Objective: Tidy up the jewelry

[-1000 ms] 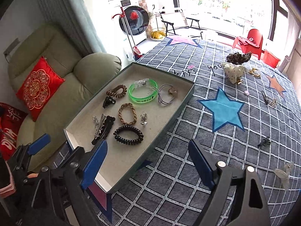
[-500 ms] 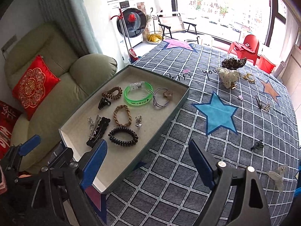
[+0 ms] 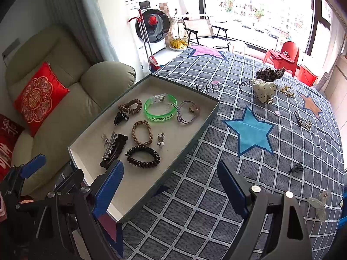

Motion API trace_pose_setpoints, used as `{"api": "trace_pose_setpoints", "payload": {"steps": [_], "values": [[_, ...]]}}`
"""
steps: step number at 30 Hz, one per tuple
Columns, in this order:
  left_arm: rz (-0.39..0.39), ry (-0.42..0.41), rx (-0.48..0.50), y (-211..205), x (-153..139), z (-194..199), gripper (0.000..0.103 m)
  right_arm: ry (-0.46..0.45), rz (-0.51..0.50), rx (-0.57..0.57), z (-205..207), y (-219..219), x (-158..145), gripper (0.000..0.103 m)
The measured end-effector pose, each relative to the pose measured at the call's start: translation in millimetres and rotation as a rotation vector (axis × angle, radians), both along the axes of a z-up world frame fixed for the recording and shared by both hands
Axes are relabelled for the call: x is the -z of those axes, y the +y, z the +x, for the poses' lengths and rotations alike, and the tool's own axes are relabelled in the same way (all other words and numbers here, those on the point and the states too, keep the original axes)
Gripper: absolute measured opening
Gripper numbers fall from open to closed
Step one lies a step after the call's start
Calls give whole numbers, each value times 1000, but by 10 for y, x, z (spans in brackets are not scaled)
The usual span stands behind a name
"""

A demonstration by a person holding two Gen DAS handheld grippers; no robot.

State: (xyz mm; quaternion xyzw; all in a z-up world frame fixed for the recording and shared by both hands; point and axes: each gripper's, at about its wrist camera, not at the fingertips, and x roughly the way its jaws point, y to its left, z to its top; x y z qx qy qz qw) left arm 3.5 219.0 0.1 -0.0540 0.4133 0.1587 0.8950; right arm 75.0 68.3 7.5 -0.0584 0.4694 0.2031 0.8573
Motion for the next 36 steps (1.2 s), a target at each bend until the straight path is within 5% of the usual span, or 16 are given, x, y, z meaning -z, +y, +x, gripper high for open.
{"api": "trace_pose_setpoints", "payload": {"steps": [36], "values": [[7, 1, -5, 29, 10, -35, 95, -2, -3, -3, -9, 11, -12, 90]]}}
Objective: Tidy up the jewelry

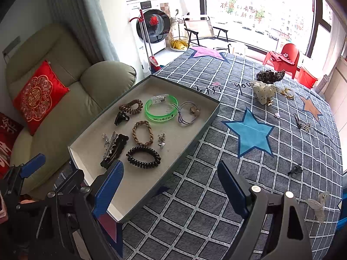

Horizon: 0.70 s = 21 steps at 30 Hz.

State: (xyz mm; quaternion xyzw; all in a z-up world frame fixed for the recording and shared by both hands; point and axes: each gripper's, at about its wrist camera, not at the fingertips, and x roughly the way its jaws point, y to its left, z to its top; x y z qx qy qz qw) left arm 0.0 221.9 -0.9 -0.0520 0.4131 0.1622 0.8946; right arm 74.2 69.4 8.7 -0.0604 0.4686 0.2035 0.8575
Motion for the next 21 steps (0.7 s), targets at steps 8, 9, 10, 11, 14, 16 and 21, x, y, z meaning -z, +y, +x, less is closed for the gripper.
{"api": "trace_pose_setpoints", "payload": {"steps": [8, 9, 10, 11, 14, 16, 21], "values": [[3, -1, -5, 13, -7, -11, 95, -1, 0, 0, -2, 2, -3, 90], [3, 0, -7, 4, -8, 1, 95, -1, 0, 1, -2, 3, -2, 90], [4, 1, -10, 3, -11, 5, 95, 0, 0, 1, -3, 5, -1, 90], [4, 1, -12, 4, -12, 6, 95, -1, 0, 1, -4, 5, -1, 90], [-4, 3, -18, 17, -8, 8, 95, -1, -1, 1, -5, 6, -1, 90], [-3, 4, -19, 12, -3, 13, 95, -1, -1, 0, -5, 7, -1, 90], [2, 3, -19, 0, 1, 18, 95, -2, -3, -1, -7, 13, -10, 90]]}}
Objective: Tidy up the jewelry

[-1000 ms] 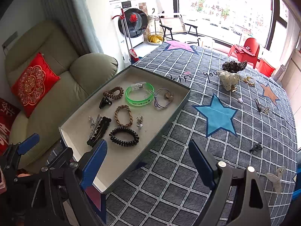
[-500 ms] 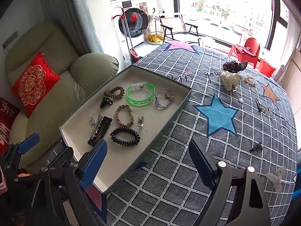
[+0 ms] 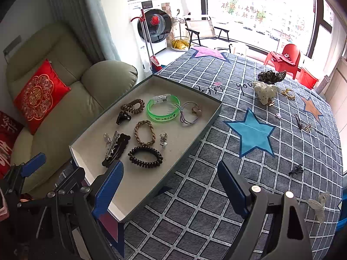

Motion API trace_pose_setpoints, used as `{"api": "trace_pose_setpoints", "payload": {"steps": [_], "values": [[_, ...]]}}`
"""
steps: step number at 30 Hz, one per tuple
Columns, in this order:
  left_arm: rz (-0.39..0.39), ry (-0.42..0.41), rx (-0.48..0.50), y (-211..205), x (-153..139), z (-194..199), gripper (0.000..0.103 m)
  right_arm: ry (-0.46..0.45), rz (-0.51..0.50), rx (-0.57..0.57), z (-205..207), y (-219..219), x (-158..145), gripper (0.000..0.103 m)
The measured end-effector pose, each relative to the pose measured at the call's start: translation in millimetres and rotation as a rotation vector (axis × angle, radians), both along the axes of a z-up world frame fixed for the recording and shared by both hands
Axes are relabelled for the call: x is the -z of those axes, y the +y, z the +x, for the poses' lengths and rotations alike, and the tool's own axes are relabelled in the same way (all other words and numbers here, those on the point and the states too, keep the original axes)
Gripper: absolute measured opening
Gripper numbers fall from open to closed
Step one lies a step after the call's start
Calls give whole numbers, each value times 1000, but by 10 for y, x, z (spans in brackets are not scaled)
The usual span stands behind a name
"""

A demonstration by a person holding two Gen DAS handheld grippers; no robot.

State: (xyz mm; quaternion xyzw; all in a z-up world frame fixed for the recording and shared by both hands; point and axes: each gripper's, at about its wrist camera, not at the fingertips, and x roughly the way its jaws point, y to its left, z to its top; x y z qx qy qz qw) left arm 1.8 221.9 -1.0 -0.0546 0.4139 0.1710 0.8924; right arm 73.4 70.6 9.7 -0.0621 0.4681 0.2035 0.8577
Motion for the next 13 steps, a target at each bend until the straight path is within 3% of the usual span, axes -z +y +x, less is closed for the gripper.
{"api": "trace_pose_setpoints", "payload": {"steps": [13], "values": [[4, -13, 4, -3, -17, 2, 95, 3, 1, 0, -15, 12, -5, 90]]}}
